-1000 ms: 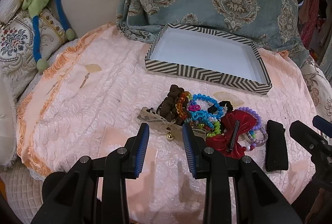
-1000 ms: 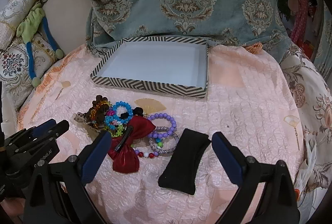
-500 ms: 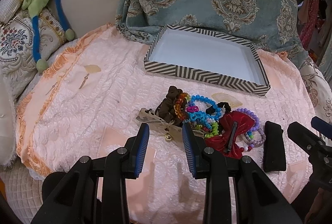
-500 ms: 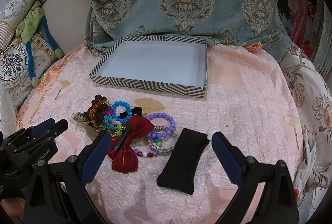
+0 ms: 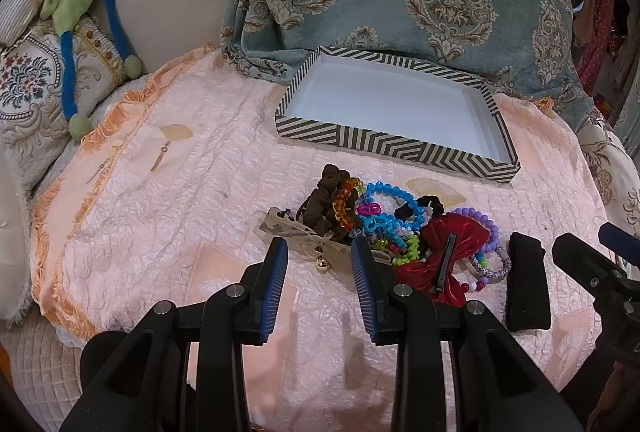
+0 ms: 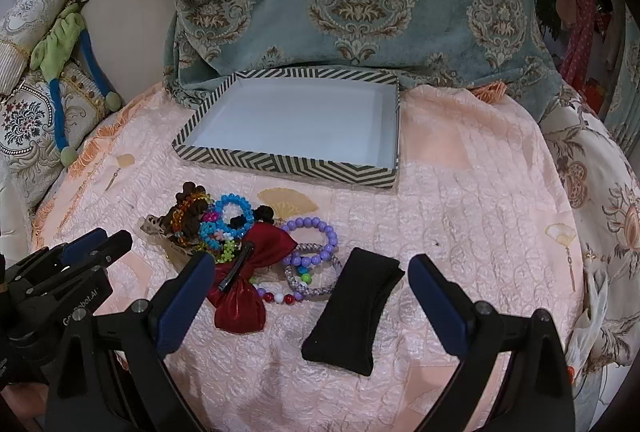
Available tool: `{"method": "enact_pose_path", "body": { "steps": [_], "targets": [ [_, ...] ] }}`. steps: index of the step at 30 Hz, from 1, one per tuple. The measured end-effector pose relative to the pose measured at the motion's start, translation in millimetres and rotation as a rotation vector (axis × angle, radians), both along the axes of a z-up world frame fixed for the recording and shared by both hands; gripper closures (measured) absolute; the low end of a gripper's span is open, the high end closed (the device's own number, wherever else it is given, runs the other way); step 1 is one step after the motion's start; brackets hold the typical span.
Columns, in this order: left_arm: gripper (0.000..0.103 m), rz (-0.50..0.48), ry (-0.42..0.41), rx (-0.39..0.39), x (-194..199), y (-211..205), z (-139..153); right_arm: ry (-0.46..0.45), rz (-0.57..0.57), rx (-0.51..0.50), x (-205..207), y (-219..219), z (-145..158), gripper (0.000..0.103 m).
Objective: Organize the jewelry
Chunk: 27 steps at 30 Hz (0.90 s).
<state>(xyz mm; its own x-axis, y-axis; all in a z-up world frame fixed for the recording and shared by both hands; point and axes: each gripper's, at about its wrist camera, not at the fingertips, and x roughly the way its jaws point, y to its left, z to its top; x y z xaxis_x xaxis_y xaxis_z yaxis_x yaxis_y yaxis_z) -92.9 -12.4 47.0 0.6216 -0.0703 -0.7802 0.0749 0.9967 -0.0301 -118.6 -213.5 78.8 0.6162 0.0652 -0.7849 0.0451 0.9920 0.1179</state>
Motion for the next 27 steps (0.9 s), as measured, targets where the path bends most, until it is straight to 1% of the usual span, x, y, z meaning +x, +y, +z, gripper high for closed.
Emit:
{"method": "enact_pose_path", "body": {
  "steps": [11,27],
  "targets": [
    [0.086,0.002,-0.011,-0.004,-1.3,0.1,4.0,-0.004,-0.003,0.0,-2.8,0.0,0.9,0.004],
    [0.086,0.008,-0.004,-0.008,-3.1,2.7,2.5,0.0,-0.001,-0.001,-5.3,-0.4,1.0,0.004]
  ]
}}
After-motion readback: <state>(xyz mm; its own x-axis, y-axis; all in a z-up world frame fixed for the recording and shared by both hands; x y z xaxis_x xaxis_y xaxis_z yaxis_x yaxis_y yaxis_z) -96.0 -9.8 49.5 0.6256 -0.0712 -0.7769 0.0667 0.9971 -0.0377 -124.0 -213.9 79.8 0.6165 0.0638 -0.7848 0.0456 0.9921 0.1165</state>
